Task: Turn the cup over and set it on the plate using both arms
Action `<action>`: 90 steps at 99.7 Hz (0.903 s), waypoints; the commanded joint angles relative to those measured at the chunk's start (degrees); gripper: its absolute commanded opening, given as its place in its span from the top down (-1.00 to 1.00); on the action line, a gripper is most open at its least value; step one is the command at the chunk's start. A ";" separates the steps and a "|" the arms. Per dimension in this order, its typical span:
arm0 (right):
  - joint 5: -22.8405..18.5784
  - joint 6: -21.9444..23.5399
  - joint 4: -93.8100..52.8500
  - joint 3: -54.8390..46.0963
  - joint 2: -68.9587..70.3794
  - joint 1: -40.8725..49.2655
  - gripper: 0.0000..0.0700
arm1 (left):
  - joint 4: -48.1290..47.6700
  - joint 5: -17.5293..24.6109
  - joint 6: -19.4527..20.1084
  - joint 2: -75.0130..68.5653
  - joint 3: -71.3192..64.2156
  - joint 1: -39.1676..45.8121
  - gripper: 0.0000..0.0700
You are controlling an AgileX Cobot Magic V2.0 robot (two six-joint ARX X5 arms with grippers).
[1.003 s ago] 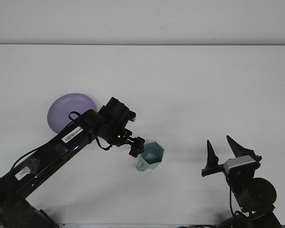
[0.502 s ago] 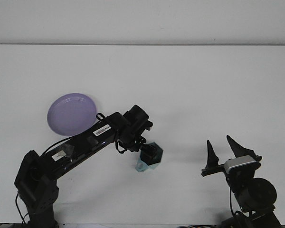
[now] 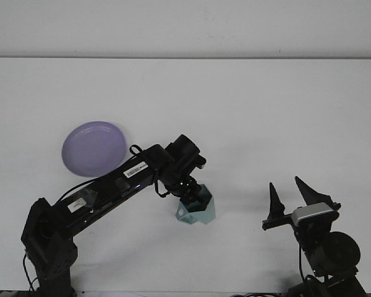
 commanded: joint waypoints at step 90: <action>0.02 0.42 0.00 0.15 0.13 0.11 -0.30 | -13.77 -12.87 8.61 -8.63 8.74 42.18 0.96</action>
